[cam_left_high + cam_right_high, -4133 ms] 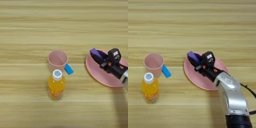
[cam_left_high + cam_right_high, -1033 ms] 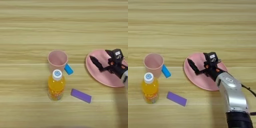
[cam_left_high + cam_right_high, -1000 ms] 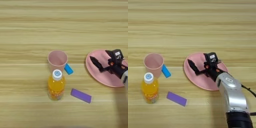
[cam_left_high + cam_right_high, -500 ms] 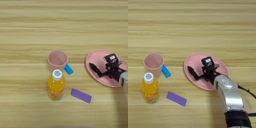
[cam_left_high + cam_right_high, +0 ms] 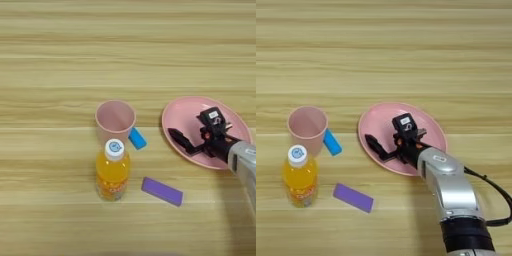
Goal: Move the objects on the table
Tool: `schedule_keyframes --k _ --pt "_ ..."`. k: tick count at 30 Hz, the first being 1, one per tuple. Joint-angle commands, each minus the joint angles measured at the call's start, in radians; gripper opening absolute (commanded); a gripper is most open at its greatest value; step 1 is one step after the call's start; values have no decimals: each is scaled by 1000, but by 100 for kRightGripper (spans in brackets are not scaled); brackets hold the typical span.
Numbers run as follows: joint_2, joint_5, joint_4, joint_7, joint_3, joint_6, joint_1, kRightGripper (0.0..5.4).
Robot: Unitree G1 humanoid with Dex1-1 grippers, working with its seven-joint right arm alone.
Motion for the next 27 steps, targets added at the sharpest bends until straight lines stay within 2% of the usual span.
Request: schedule_keyframes --k 1,10,16,22,27 --pt "11 -6 -26 -14 25 -13 -86 534" --pt "50 -13 40 -28 47 -25 -139 534" --pt "61 -14 58 -37 44 -39 -149 534" --pt "64 -2 12 -41 36 -54 -136 534" --pt "65 43 -86 -25 6 -50 -125 534"
